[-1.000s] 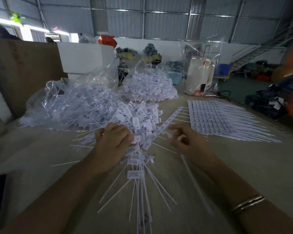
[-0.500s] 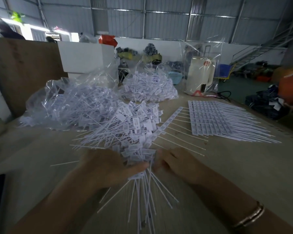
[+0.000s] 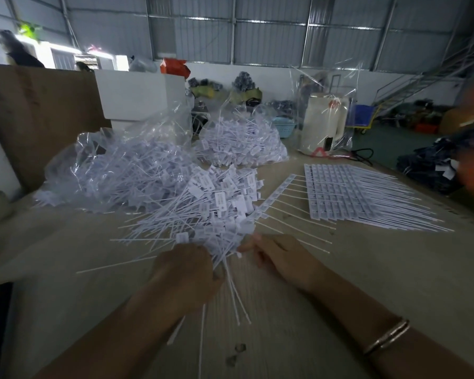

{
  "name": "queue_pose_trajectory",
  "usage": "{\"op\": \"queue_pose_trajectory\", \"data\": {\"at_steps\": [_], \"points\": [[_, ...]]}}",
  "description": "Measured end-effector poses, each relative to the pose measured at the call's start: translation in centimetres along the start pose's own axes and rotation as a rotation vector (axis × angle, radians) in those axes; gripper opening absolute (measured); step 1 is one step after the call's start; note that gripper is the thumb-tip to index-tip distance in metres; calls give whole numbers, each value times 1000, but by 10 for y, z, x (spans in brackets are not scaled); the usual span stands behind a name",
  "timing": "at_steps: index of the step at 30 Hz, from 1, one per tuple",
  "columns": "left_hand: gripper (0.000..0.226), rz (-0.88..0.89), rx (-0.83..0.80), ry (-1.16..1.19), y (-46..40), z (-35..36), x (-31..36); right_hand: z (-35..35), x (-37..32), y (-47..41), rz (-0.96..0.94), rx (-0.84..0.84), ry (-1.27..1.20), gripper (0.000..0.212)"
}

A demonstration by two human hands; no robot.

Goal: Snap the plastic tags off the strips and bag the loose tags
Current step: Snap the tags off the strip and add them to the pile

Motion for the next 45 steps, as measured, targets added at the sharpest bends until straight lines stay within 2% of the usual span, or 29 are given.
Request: {"op": "queue_pose_trajectory", "data": {"at_steps": [3,7,10,16,19,24,26,29,30,32,34,36,38,39,40,42,45], "points": [[30,53,79,47,0,-5,3,-20,7,-3,32,106,-60,42],[14,145,75,366,0,-8,-8,-36,12,-3,67,173,-132,43],[21,160,44,609,-1,-14,-18,-37,13,-2,83,178,-150,45],[17,111,142,727,-15,-51,-48,-35,15,-3,91,187,-86,41],[15,79,226,617,-29,-81,-71,-28,17,-9,106,140,97,36],[20,137,522,298,-76,-139,-103,-21,24,-16,96,99,67,30],[12,176,461,243,-99,-128,-100,-20,27,-17,93,92,47,29],[33,134,107,150,-126,-61,-97,-18,26,-17,71,85,57,29],[39,103,40,118,-128,-46,-98,-17,26,-17,66,79,59,29],[42,39,65,193,-128,-45,-105,-18,24,-15,58,81,70,29],[36,-9,187,289,-121,-66,-114,-22,19,-15,32,129,103,29],[25,47,385,223,-104,-96,-110,-28,13,-17,-3,219,129,26],[18,180,567,147,-80,-118,-85,-36,9,-22,-21,315,164,21],[18,274,609,142,-70,-119,-66,-40,8,-25,-28,351,217,19],[20,378,608,136,-63,-114,-45,-44,6,-31,-33,370,298,20],[34,523,495,84,-60,-86,-7,-48,9,-51,-18,339,519,28],[53,532,287,-101,-73,-30,14,-44,19,-81,-9,190,770,43]]}}
Point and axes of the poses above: each hand's wrist, its own y-axis away from the middle knuckle, its own z-axis out of the palm, x = y × z, the point moved 9 cm from there along -y, towards the middle knuckle, and after that the axes turned 13 degrees about z, right-handed, at the moved point
